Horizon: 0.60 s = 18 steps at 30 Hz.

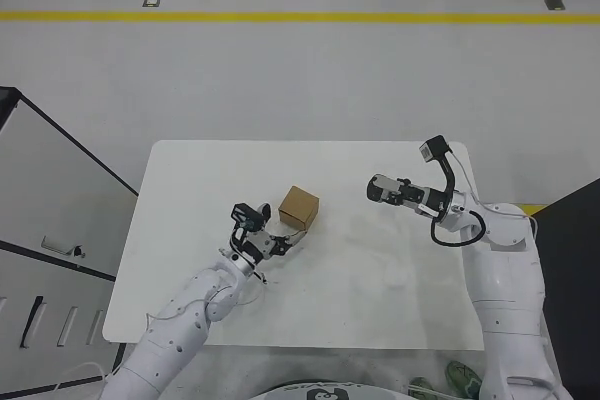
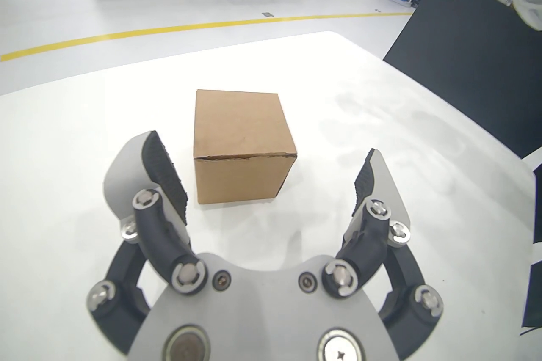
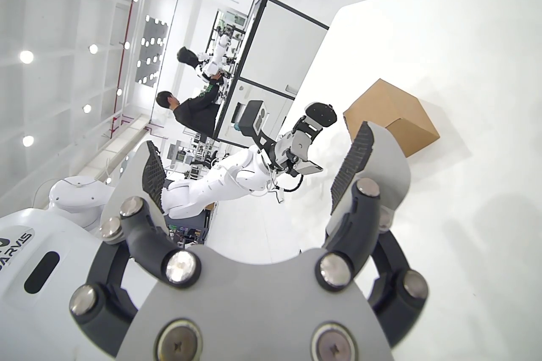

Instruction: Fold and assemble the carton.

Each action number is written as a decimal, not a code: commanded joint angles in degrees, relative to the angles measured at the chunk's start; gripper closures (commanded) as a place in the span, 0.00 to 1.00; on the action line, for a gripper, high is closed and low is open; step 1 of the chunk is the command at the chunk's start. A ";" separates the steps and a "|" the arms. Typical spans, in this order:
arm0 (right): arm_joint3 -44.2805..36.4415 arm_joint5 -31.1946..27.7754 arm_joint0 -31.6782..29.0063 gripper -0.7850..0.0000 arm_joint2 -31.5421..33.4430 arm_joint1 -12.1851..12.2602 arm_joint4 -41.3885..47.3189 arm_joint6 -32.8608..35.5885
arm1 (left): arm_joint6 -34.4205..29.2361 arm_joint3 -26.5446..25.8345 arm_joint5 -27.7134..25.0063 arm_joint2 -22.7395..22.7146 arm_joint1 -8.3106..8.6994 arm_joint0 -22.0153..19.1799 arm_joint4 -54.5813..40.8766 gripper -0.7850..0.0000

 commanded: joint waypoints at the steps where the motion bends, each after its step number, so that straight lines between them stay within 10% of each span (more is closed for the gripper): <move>1: 0.00 0.00 0.00 0.00 0.00 0.00 0.00 0.00 | 1.72 0.50 3.59 1.05 -0.50 -0.06 1.49 0.00; 18: 0.00 0.00 0.00 0.00 0.00 0.00 0.00 0.00 | 0.93 2.02 11.64 5.48 -2.83 -1.42 2.01 0.00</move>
